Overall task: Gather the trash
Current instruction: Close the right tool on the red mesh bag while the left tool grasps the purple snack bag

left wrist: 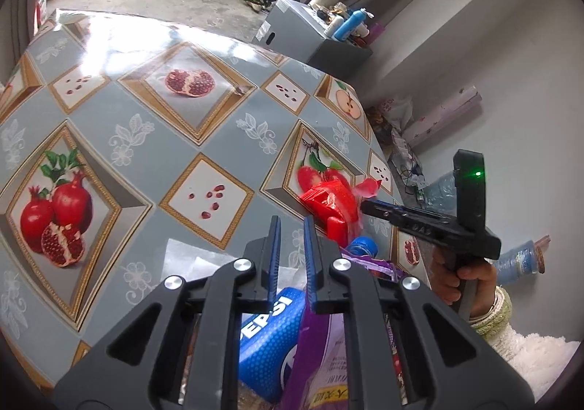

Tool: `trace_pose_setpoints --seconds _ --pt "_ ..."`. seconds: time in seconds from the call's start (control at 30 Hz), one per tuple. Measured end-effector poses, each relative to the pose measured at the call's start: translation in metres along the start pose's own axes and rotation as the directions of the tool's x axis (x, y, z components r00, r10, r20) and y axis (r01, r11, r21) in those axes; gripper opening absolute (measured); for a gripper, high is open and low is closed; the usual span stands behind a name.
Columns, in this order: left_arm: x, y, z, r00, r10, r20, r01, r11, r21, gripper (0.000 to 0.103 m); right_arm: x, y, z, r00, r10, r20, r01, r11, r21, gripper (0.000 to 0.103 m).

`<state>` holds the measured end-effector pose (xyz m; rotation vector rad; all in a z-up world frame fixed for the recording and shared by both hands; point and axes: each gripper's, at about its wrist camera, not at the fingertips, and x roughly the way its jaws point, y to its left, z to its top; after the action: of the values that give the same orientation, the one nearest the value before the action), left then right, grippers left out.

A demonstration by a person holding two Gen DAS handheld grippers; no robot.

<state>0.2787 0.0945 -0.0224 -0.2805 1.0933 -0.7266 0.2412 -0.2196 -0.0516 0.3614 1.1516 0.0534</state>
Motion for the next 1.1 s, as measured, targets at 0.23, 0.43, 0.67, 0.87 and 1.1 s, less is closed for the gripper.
trace_pose_setpoints --seconds 0.23,0.43,0.67,0.87,1.1 --pt "-0.036 0.003 -0.016 0.996 0.032 0.080 -0.029 0.999 -0.036 0.019 0.001 0.017 0.013 0.994 0.102 -0.034 -0.102 0.994 -0.023 0.049" --pt "-0.061 -0.008 -0.040 0.989 0.081 0.122 -0.084 0.996 0.014 0.038 0.030 0.043 0.019 0.995 -0.005 -0.101 -0.008 0.992 -0.129 0.046" --pt "-0.074 -0.015 -0.067 0.986 0.101 0.129 -0.106 0.994 0.036 0.042 0.030 0.041 0.016 0.981 -0.192 -0.034 0.179 0.956 -0.232 0.032" --pt "-0.077 -0.018 -0.081 0.987 0.100 0.127 -0.105 0.994 0.034 0.042 0.004 -0.003 -0.004 0.977 -0.212 -0.032 0.206 0.970 -0.129 0.030" --pt "-0.078 -0.021 -0.092 0.985 0.114 0.128 -0.120 0.992 0.034 0.042 -0.042 -0.045 -0.074 0.978 -0.205 -0.030 0.205 0.979 -0.022 0.030"
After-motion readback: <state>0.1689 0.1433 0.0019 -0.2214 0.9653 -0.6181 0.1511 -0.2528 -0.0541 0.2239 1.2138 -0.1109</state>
